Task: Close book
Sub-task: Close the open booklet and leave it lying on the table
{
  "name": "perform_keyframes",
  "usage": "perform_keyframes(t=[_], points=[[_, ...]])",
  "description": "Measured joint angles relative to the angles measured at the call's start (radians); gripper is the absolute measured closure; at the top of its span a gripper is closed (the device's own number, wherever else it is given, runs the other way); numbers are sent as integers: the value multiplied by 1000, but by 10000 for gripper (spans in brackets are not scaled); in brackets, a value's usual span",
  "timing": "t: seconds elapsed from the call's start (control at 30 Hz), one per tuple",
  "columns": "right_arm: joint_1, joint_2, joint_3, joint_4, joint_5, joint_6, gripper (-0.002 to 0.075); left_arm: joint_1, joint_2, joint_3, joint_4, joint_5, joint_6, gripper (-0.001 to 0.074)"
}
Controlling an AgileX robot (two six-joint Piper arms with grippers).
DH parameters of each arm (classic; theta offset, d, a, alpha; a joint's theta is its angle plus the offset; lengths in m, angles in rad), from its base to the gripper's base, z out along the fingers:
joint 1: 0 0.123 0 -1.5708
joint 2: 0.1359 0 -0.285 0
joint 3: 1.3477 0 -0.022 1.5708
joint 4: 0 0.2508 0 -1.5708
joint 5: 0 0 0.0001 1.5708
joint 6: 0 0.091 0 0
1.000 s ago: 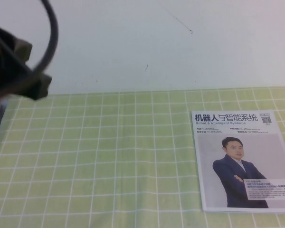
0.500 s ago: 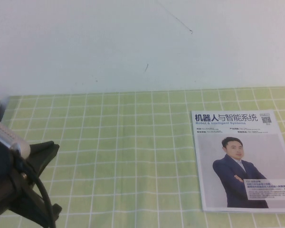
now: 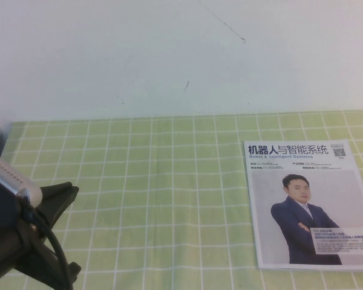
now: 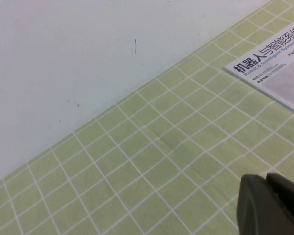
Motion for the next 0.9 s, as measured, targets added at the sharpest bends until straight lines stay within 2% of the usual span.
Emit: perform_keyframes(t=[0.43,0.53,0.6,0.7,0.9], points=[[0,0,0,2,2,0,729,0,-5,0,0,-2,0,738],[0,0,0,2,2,0,729,17,-64,5,11,61,0,738],[0,0,0,4,2,0,729,57,-135,15,1,114,0,738],[0,0,0,4,2,0,729,168,-254,63,-58,159,0,738],[0,0,0,4,2,0,729,370,-481,214,-151,152,2,738]])
